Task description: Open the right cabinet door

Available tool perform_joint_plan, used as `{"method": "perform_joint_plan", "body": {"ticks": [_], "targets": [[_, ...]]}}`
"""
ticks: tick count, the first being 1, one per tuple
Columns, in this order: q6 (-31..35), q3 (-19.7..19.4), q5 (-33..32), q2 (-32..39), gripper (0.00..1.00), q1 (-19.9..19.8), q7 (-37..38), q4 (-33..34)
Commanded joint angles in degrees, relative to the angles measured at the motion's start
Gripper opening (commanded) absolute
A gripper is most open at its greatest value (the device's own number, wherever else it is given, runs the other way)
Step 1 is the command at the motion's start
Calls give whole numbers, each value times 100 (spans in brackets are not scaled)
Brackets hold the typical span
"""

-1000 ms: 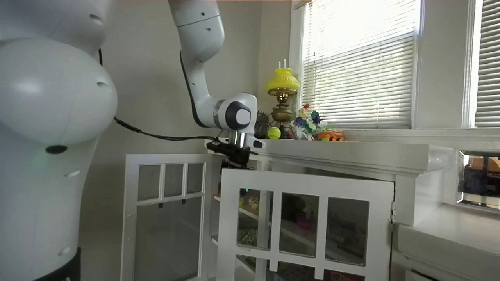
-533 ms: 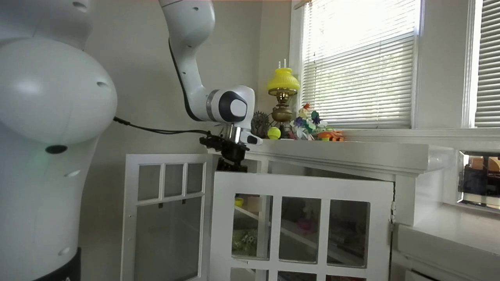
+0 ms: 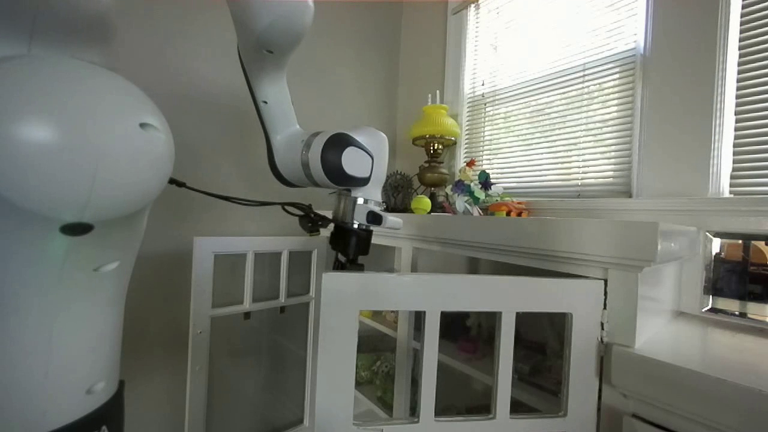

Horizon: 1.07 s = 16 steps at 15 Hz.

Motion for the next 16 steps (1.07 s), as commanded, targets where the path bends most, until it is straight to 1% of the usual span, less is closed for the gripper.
{"method": "perform_joint_plan", "body": {"ticks": [1,5,6,8,10,16], "targets": [[-83,-24,-409,-639,100,-322,740,-557],[-144,-68,-808,-1045,100,-786,1304,-908],[-276,-72,-920,-879,100,-916,1451,-615],[-428,-97,-1137,-1046,100,-1150,1702,-644],[-558,-139,-1223,-1135,100,-1322,1904,-615],[-963,-204,-1373,-1395,100,-1691,2342,-632]]}}
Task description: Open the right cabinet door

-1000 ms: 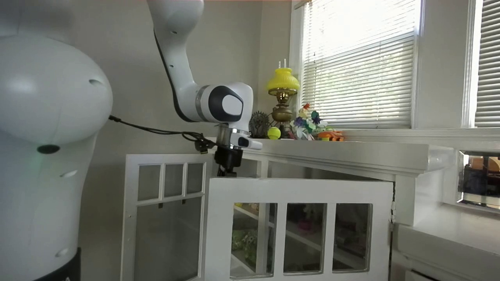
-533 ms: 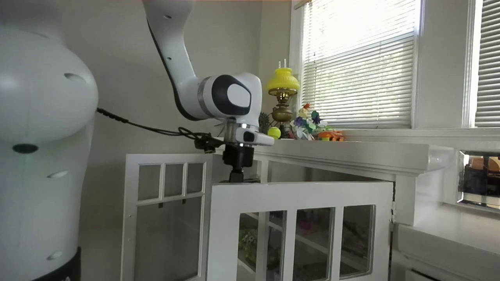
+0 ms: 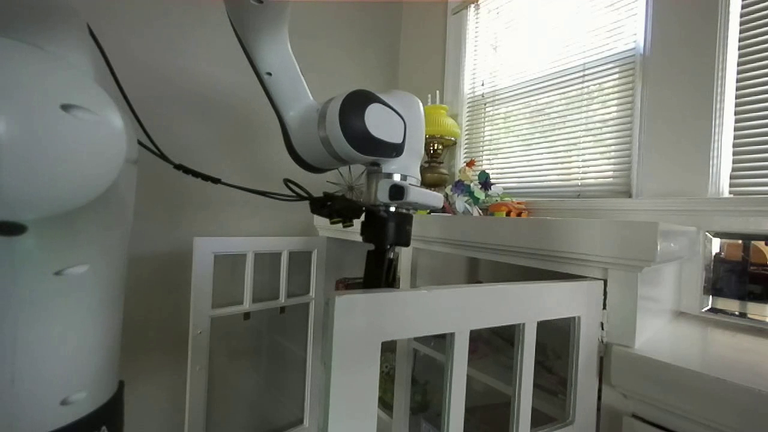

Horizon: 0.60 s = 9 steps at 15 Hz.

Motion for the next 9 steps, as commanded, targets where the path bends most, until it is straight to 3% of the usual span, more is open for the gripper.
{"method": "perform_joint_plan", "body": {"ticks": [1,9], "targets": [[-424,-23,-358,-312,100,-205,483,-11],[-1015,-239,-1083,-446,100,-678,921,0]]}}
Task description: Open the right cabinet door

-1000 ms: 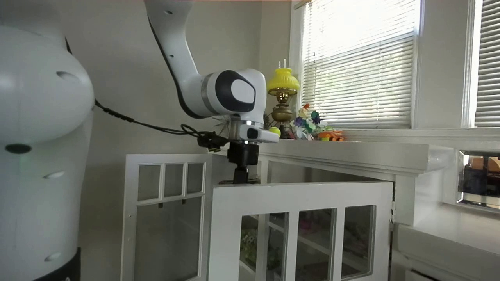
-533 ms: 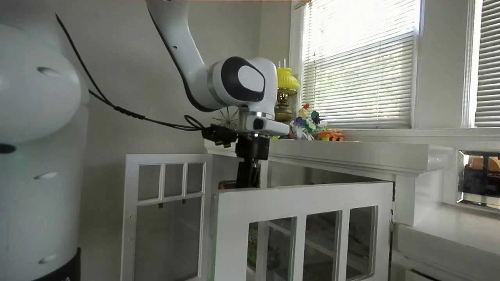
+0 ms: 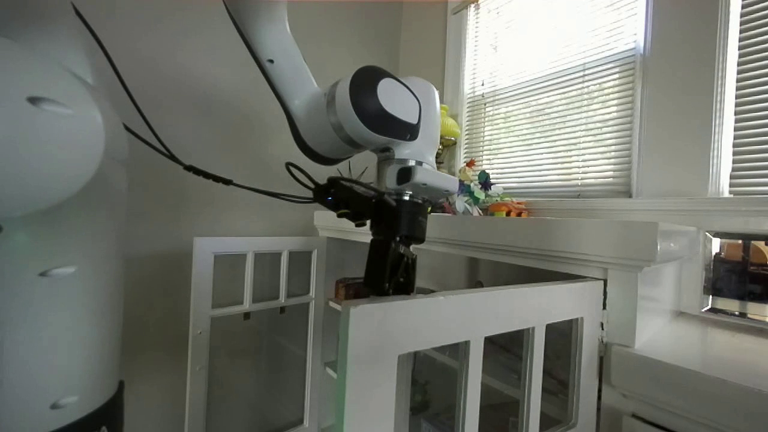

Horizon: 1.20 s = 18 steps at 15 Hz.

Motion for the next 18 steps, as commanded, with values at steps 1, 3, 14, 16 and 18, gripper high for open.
{"method": "perform_joint_plan", "body": {"ticks": [1,3,14,16,18], "targets": [[-176,-152,-474,-102,100,-204,254,5],[-164,-193,-752,-91,100,-335,363,7],[-18,-648,-2400,-39,100,-956,748,7],[37,-744,-2720,-17,100,-1044,835,8],[82,-861,-3034,-2,100,-1104,964,6]]}}
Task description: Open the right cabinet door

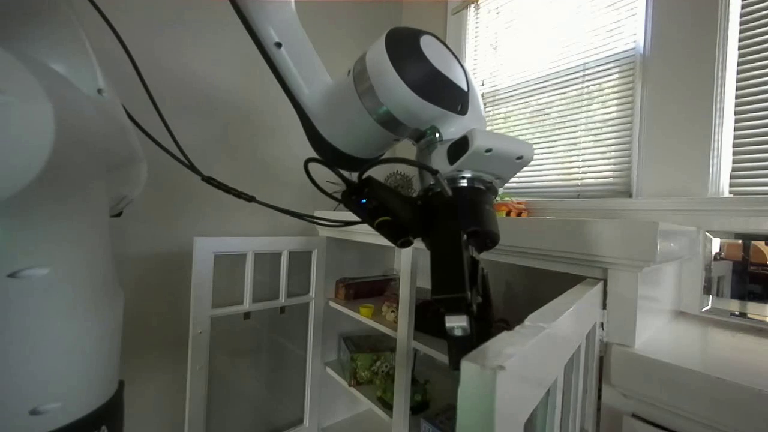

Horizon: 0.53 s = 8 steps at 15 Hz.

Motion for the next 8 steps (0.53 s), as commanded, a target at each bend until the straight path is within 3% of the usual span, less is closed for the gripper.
{"method": "perform_joint_plan", "body": {"ticks": [1,5,8], "targets": [[115,-199,-712,4,100,-128,348,8],[201,-388,-1328,34,100,-133,661,8],[686,-502,-828,31,100,330,343,4]]}}
